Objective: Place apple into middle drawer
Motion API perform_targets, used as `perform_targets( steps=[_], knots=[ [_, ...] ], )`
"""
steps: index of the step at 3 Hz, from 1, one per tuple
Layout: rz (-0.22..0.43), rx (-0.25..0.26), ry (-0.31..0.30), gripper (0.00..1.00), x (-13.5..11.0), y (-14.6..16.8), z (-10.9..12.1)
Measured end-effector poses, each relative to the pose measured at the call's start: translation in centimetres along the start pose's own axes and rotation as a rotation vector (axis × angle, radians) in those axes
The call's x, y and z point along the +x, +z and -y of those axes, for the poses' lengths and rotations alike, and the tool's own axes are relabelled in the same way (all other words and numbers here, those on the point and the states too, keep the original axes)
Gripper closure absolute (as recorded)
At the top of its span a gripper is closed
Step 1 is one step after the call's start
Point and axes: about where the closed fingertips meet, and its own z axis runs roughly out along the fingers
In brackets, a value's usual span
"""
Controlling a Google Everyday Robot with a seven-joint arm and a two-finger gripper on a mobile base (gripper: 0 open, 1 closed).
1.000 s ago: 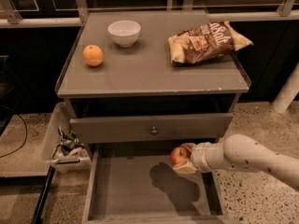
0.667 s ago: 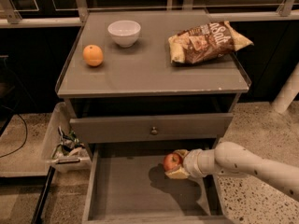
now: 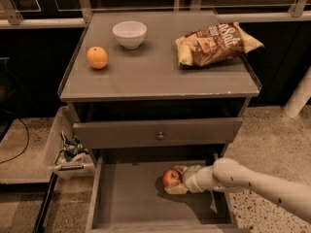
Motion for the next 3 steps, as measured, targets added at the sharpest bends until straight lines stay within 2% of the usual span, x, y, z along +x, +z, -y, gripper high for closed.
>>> perform_targets(
  steps=[1, 2, 3],
  knots=[
    [0.008, -0.021, 0.013, 1.00, 1.35, 1.85, -0.23],
    [0.010, -0.025, 0.017, 0.88, 1.63, 2.25, -0.31],
    [0.010, -0.025, 0.017, 0.64, 1.63, 2.25, -0.31]
  ],
)
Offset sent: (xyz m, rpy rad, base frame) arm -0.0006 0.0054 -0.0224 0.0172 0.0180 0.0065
